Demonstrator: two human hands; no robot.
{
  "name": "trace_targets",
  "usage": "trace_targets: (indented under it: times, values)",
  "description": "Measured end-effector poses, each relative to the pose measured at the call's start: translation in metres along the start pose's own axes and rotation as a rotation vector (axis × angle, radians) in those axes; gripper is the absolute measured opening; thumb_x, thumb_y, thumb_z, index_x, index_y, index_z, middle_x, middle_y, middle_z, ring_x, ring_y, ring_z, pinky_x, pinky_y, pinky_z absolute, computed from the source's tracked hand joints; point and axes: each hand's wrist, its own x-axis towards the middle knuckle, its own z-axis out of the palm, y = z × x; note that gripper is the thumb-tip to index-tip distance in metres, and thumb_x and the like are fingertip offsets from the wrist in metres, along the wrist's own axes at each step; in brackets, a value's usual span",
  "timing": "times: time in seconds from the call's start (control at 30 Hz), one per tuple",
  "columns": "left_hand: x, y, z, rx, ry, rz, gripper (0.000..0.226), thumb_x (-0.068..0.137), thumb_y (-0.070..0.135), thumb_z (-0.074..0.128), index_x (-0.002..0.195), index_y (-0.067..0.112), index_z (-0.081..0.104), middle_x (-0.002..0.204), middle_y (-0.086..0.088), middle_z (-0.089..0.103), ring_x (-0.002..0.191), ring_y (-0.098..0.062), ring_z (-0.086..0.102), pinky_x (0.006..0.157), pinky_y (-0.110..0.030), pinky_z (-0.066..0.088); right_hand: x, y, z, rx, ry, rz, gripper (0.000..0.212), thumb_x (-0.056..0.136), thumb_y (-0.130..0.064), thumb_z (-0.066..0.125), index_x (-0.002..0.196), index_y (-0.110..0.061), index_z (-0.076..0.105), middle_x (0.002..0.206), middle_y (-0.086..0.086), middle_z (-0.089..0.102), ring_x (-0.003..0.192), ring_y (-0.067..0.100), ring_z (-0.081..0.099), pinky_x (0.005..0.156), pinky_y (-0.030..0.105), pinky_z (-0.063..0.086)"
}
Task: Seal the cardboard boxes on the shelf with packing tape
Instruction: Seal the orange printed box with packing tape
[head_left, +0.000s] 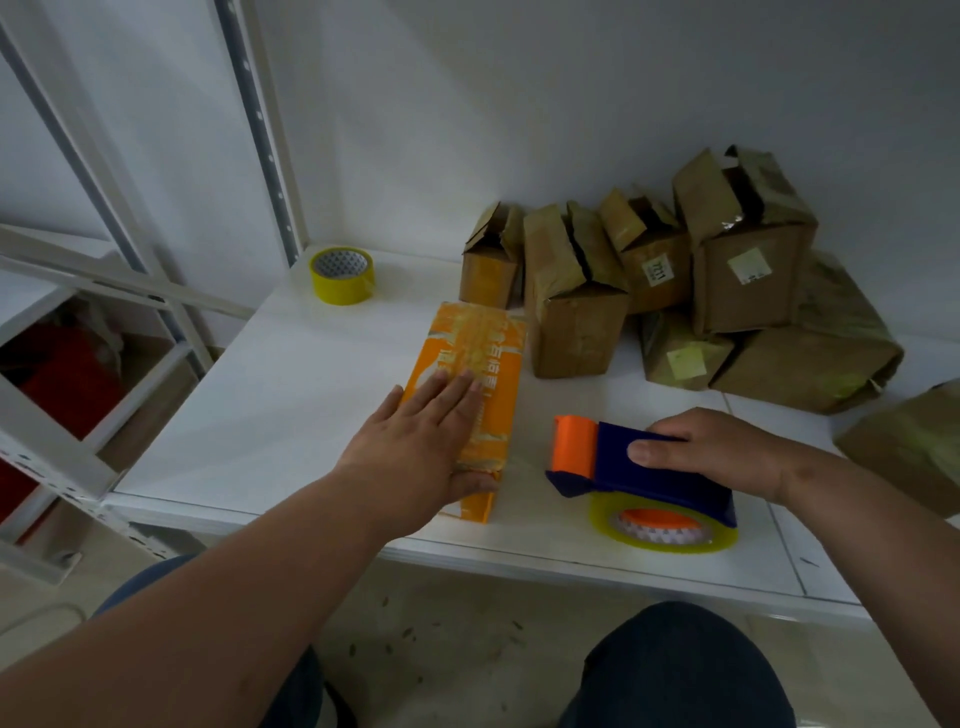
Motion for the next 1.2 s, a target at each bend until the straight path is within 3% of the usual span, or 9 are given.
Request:
trace_targets:
  times: [0.1, 0.33, 0.47, 0.6, 0.8, 0.87, 0.97, 1.07, 1.2]
  values:
    - [0.002, -0.001, 0.002, -0.025, 0.016, -0.003, 0.093, 0.085, 0.075, 0.024, 0.152, 0.027, -0.020, 0.160, 0.011, -0.023, 0.147, -0.013, -0.022, 0.122, -0.043, -0.001, -0.014, 0.017, -0.007, -0.009, 0.050, 0.038, 0.075, 0.046, -0.085, 0.058, 0.080, -0.019, 0.071, 0.070, -0.002, 0.073, 0.061, 0.008, 0.067, 0.057, 0.019, 0.045]
    - [0.001, 0.000, 0.007, -0.048, 0.053, 0.000, 0.098, 0.084, 0.078, 0.031, 0.153, 0.028, -0.019, 0.160, 0.012, -0.022, 0.146, -0.011, -0.023, 0.122, -0.041, -0.004, -0.005, -0.009, -0.008, -0.324, 0.035, 0.066, 0.044, 0.081, -0.064, 0.058, 0.075, -0.022, 0.066, 0.075, -0.002, 0.066, 0.069, 0.012, 0.063, 0.060, 0.024, 0.044]
    - [-0.001, 0.005, 0.004, -0.096, 0.039, -0.024, 0.107, 0.070, 0.088, 0.017, 0.152, 0.029, -0.019, 0.158, 0.014, -0.024, 0.144, -0.008, -0.026, 0.122, -0.042, -0.005, 0.014, -0.034, 0.004, -0.511, 0.008, 0.124, 0.048, 0.080, -0.067, 0.056, 0.078, -0.020, 0.066, 0.080, 0.000, 0.064, 0.073, 0.015, 0.062, 0.062, 0.027, 0.044]
    - [-0.001, 0.009, 0.001, -0.128, 0.029, -0.047, 0.101, 0.071, 0.085, 0.003, 0.153, 0.030, -0.017, 0.159, 0.014, -0.021, 0.145, -0.009, -0.024, 0.122, -0.042, -0.004, 0.033, -0.059, 0.017, -0.574, -0.032, 0.183, 0.049, 0.078, -0.068, 0.059, 0.074, -0.019, 0.059, 0.077, 0.002, 0.060, 0.069, 0.016, 0.059, 0.058, 0.027, 0.042]
    - [0.002, 0.009, 0.002, -0.116, 0.027, -0.041, 0.089, 0.083, 0.078, 0.009, 0.154, 0.029, -0.014, 0.160, 0.013, -0.019, 0.146, -0.009, -0.022, 0.122, -0.043, -0.003, 0.051, -0.087, 0.020, -0.434, -0.144, 0.306, 0.035, 0.082, -0.052, 0.066, 0.077, -0.020, 0.053, 0.084, 0.001, 0.058, 0.077, 0.018, 0.058, 0.071, 0.029, 0.045]
    - [0.002, 0.008, 0.003, -0.118, 0.035, -0.041, 0.086, 0.085, 0.077, 0.011, 0.153, 0.030, -0.014, 0.160, 0.014, -0.018, 0.146, -0.009, -0.021, 0.122, -0.042, -0.003, 0.050, -0.090, 0.018, -0.371, -0.197, 0.329, 0.029, 0.087, -0.045, 0.064, 0.079, -0.018, 0.058, 0.083, 0.002, 0.060, 0.072, 0.016, 0.058, 0.068, 0.028, 0.045]
    - [0.002, 0.007, 0.004, -0.139, 0.047, -0.035, 0.085, 0.085, 0.077, 0.012, 0.153, 0.033, -0.013, 0.160, 0.016, -0.017, 0.147, -0.008, -0.020, 0.122, -0.043, -0.001, 0.047, -0.088, 0.026, -0.305, -0.258, 0.375, 0.027, 0.094, -0.037, 0.057, 0.099, -0.012, 0.065, 0.097, 0.008, 0.064, 0.072, 0.016, 0.057, 0.069, 0.029, 0.044]
    - [-0.001, 0.003, -0.001, -0.161, 0.014, -0.030, 0.084, 0.083, 0.078, 0.012, 0.152, 0.038, -0.012, 0.161, 0.016, -0.016, 0.147, -0.009, -0.018, 0.122, -0.048, -0.001, 0.038, -0.071, 0.034, -0.269, -0.141, 0.401, 0.042, 0.093, -0.040, 0.059, 0.120, -0.009, 0.058, 0.108, 0.008, 0.058, 0.086, 0.018, 0.054, 0.079, 0.029, 0.042]
    - [-0.002, 0.009, -0.019, -0.110, 0.003, -0.073, 0.076, 0.091, 0.069, 0.029, 0.154, 0.035, 0.004, 0.163, 0.012, -0.004, 0.150, -0.014, -0.005, 0.118, -0.059, -0.003, 0.011, -0.043, 0.021, -0.016, 0.053, 0.399, 0.042, 0.085, -0.049, 0.066, 0.101, -0.011, 0.059, 0.097, 0.006, 0.061, 0.081, 0.018, 0.058, 0.067, 0.027, 0.043]
